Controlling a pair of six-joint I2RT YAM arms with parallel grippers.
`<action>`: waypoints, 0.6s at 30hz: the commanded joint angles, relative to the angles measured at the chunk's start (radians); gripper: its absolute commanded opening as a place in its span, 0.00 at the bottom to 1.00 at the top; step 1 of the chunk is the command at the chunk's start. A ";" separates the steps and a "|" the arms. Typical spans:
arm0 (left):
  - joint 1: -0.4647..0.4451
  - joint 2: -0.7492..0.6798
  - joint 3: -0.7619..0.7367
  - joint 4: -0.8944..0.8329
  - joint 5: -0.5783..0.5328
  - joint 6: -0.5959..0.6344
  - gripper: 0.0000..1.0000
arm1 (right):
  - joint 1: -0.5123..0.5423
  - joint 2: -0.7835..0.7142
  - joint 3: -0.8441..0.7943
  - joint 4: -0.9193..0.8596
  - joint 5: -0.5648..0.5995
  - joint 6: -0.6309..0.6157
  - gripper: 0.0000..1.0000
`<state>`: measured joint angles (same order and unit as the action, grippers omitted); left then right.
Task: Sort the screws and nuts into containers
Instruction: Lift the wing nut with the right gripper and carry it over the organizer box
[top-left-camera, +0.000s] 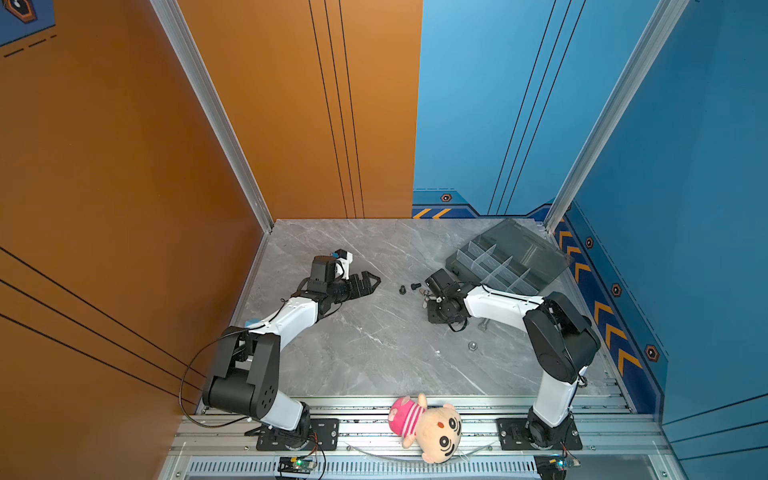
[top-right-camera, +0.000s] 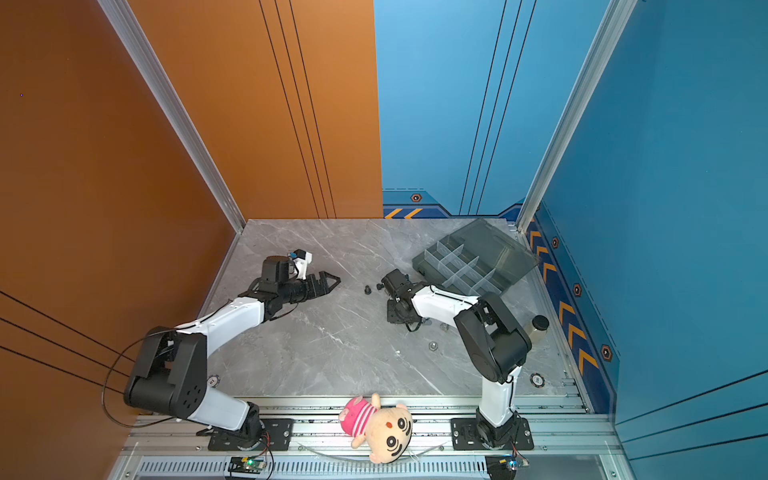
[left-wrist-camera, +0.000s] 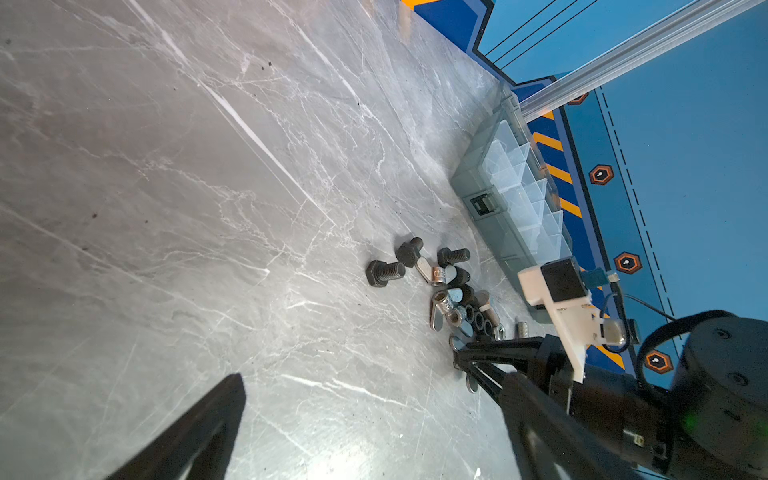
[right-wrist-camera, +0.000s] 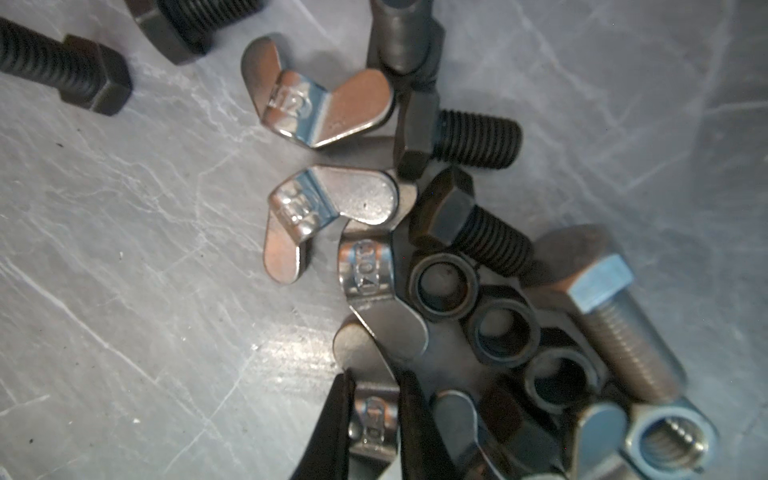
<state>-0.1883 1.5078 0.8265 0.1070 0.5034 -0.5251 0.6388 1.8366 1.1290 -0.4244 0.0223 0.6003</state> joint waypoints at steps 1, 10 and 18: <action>-0.001 0.008 0.020 -0.016 0.028 -0.007 0.98 | -0.004 -0.034 -0.027 -0.041 -0.010 -0.017 0.00; 0.000 0.000 0.019 -0.007 0.027 -0.029 0.98 | -0.003 -0.117 0.027 -0.080 -0.056 -0.073 0.00; 0.000 -0.032 0.025 -0.022 0.027 -0.029 0.98 | -0.025 -0.224 0.050 -0.079 -0.080 -0.109 0.00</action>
<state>-0.1883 1.5047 0.8265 0.1062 0.5068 -0.5507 0.6308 1.6646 1.1439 -0.4728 -0.0372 0.5224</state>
